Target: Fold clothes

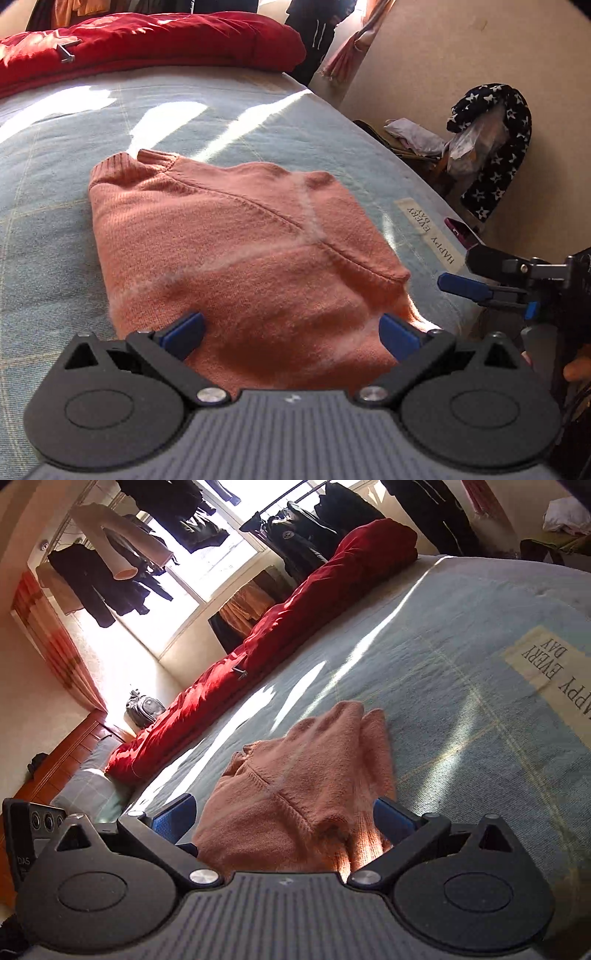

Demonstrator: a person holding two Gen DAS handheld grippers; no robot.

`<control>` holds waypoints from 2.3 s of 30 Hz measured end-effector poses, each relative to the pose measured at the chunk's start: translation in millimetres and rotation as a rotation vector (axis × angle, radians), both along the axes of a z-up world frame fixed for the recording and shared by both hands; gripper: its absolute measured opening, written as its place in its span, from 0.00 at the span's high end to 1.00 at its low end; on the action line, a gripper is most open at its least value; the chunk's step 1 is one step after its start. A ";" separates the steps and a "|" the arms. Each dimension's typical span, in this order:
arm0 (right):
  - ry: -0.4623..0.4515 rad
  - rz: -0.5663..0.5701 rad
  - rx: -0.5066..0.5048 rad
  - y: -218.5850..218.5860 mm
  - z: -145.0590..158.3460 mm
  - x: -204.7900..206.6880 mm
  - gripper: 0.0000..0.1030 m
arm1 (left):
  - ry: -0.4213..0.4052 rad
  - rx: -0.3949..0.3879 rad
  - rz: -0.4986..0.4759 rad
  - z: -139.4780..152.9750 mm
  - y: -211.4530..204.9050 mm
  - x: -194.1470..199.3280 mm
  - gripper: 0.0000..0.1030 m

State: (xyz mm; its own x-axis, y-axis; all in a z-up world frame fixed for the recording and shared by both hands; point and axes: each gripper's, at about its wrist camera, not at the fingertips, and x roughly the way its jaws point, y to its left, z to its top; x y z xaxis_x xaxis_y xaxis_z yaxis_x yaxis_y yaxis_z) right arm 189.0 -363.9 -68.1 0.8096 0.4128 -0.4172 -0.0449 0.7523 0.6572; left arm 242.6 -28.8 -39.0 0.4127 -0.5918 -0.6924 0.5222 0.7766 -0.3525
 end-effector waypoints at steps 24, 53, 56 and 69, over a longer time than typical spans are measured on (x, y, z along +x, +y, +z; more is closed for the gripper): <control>0.270 0.106 0.210 -38.0 -59.0 76.4 0.00 | 0.241 -0.374 0.274 -54.0 103.8 25.9 0.02; 0.314 0.442 0.119 -9.9 -57.9 126.3 0.00 | 0.332 -0.479 0.135 -71.4 88.7 50.8 0.02; 0.316 0.433 0.137 -10.7 -59.3 129.9 0.00 | 0.366 -0.499 0.138 -74.8 93.2 62.3 0.02; 0.252 0.519 0.061 3.0 -63.6 164.2 0.00 | 0.327 -0.468 0.098 -79.6 99.5 68.2 0.25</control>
